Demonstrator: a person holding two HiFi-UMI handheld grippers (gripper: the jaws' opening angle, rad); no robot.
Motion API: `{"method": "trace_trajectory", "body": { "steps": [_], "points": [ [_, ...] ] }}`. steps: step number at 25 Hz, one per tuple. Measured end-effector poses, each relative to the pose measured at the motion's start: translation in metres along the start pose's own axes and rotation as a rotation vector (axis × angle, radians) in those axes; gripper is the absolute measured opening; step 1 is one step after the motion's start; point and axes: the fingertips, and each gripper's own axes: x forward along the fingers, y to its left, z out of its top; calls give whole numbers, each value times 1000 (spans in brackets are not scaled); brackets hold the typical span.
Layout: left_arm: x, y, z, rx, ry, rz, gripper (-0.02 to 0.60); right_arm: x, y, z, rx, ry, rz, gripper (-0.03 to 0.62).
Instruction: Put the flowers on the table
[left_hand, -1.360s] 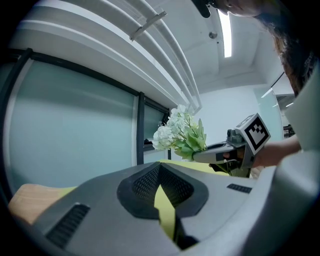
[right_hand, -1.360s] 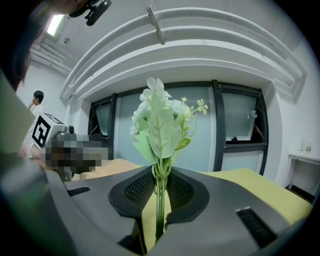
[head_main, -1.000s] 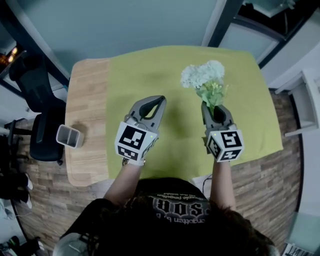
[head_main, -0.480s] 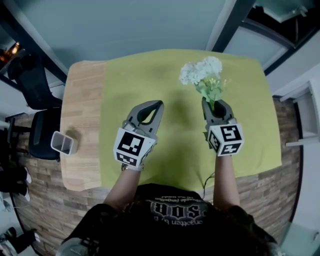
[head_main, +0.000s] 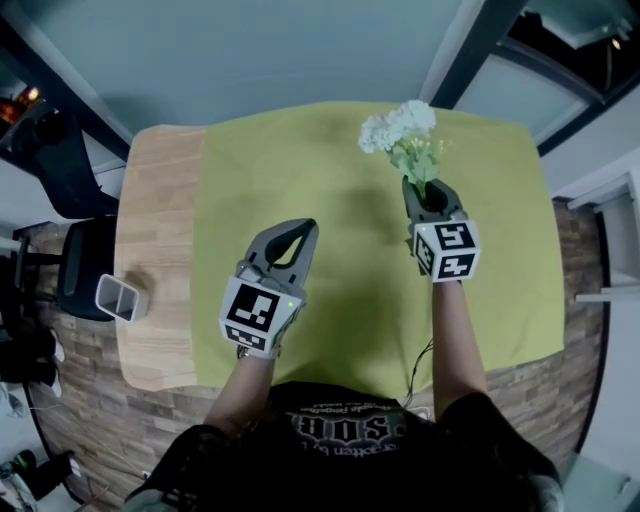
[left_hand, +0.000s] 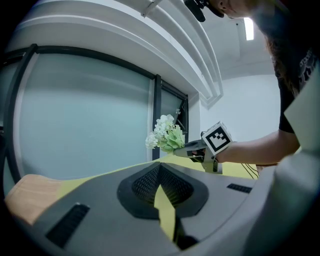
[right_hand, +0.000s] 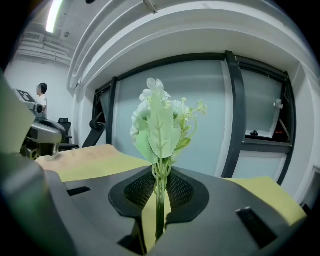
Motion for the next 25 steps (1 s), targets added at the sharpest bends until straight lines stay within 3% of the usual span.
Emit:
{"method": "trace_trajectory", "body": {
  "steps": [13,25],
  "points": [
    [19,6,-22,-34,36,-3,-3,90,-32,-58,26,113,-16,71],
    [18,11,-34,-52,58,3,-3,126,-25,-114,52,242,-7,71]
  ]
}}
